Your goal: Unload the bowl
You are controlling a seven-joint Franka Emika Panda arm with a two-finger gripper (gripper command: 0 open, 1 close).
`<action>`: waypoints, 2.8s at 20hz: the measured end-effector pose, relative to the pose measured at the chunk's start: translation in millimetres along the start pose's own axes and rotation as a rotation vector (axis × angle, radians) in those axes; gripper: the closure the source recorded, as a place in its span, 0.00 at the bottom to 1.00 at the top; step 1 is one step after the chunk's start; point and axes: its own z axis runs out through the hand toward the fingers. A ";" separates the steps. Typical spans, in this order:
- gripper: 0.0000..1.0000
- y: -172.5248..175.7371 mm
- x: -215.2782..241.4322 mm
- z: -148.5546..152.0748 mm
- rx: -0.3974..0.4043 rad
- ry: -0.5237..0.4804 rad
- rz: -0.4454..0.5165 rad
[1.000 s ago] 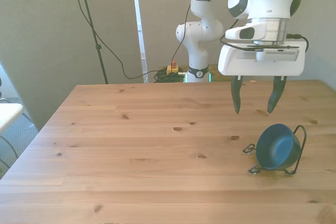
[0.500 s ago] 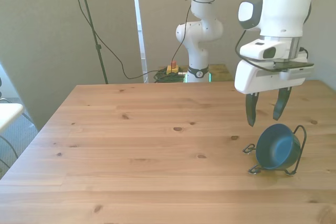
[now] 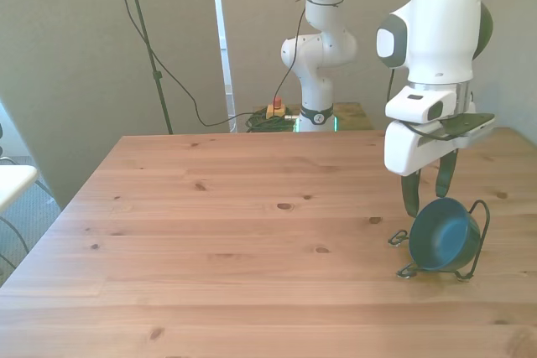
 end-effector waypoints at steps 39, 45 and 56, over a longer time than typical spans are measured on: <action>1.00 -4.8 16.0 11.5 0.081 -0.019 -0.089; 1.00 -5.6 16.2 -22.6 0.096 0.057 -0.085; 1.00 6.6 -109.8 -45.7 0.061 0.036 -0.061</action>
